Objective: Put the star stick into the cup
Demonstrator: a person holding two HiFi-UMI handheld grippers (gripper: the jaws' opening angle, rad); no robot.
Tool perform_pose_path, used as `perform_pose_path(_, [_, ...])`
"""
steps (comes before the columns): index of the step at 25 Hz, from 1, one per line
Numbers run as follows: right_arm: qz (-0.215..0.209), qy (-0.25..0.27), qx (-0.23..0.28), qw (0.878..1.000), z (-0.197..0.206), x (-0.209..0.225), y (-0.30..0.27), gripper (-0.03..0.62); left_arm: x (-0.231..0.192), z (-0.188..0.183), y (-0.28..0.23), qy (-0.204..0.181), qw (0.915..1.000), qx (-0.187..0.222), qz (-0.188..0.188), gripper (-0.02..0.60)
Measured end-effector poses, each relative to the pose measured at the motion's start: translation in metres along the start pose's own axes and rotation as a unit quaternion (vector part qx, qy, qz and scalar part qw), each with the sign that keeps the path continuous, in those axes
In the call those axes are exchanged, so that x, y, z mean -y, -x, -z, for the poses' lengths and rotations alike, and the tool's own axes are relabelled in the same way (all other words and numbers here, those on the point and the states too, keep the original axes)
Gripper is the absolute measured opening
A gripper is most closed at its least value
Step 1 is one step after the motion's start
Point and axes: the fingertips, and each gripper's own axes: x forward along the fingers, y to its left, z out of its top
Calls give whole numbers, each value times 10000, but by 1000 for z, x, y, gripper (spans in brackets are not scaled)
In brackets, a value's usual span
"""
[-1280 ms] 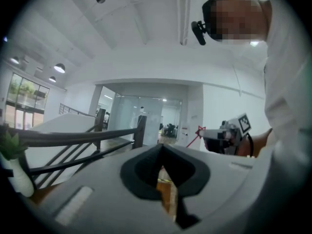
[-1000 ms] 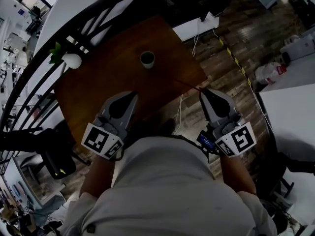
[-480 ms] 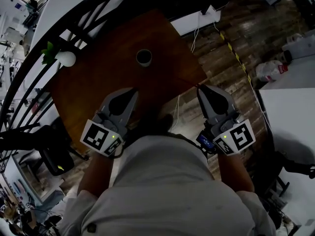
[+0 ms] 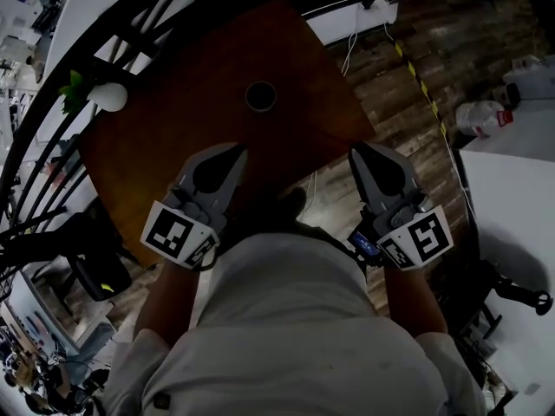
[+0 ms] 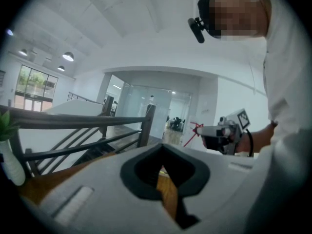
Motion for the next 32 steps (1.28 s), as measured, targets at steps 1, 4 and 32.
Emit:
perform_pose_path(1, [0,-19,-24,10000,2,2,-5,23,-5,1,-2,20,10000,-16,3,3])
perform_pose_path(4, [-10,-77,-107,9999,8,9,-21,23,-20,9,-7,64,9999,-107,21,3])
perform_pose_path(32, [-356,-208,-761,9963,103,62,-168,25,-132,101,-75,589,9954,-749,32,3])
